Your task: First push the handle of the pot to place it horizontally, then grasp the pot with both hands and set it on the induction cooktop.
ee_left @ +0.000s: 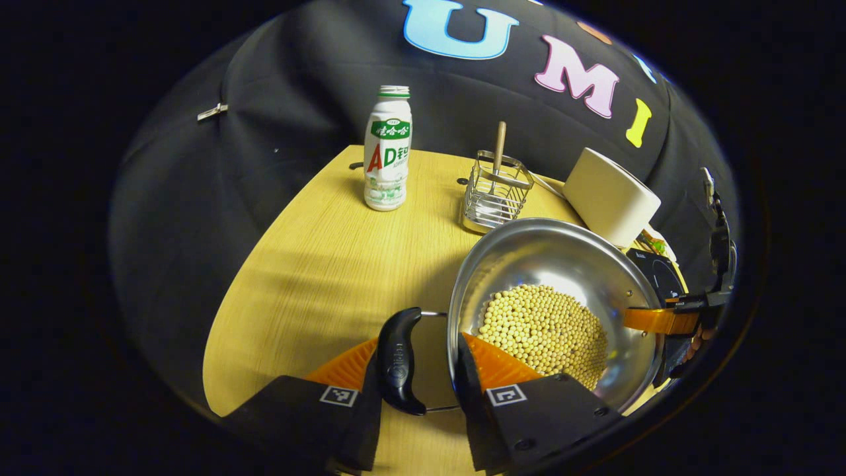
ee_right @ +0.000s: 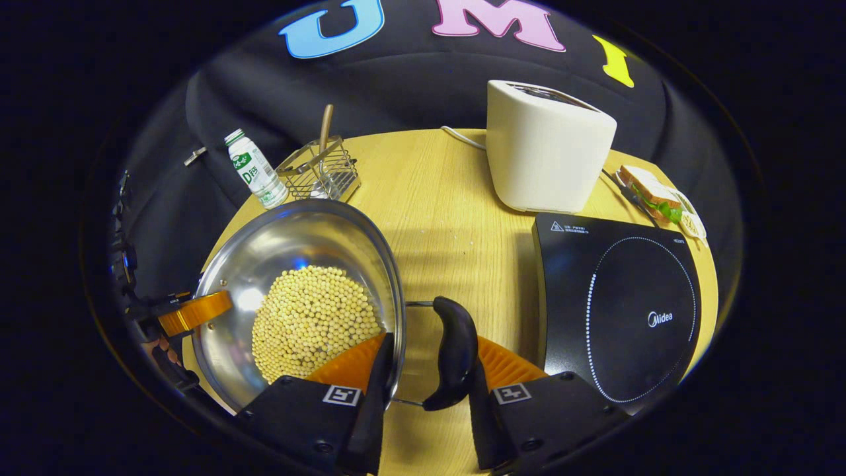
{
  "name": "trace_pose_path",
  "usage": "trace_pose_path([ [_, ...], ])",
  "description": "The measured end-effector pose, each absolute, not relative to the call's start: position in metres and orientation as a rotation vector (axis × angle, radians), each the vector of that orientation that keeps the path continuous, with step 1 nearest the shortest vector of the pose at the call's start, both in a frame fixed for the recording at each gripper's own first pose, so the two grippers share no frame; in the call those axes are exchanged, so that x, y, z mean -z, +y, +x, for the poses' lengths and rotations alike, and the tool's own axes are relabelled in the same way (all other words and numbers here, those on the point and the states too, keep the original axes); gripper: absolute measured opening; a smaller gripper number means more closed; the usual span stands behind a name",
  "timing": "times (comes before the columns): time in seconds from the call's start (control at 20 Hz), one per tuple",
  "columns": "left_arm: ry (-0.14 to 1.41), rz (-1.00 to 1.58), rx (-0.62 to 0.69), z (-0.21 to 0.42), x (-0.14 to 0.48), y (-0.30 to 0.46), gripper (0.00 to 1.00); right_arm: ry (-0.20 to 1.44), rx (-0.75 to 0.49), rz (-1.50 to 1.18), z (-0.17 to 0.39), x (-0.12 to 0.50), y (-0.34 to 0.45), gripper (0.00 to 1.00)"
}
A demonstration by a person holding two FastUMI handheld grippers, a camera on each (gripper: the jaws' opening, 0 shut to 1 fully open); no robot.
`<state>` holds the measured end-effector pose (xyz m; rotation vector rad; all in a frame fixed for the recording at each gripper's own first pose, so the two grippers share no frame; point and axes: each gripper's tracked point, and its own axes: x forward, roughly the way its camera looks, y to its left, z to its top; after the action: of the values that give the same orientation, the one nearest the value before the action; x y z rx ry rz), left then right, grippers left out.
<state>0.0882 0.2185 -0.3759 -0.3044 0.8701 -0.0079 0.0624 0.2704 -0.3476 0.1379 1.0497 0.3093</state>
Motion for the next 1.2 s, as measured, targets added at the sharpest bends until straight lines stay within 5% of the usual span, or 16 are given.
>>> trace_pose_path([
  [0.6, 0.819, -0.259, -0.007, 0.077, 0.291, 0.182, 0.54, 0.987, -0.32, 0.156, 0.062, 0.28, 0.218, 0.57],
  [1.2, 0.827, -0.262, 0.131, 0.107, 0.243, 0.024, 0.54, 0.946, -0.116, 0.243, 0.068, 0.255, 0.044, 0.57],
])
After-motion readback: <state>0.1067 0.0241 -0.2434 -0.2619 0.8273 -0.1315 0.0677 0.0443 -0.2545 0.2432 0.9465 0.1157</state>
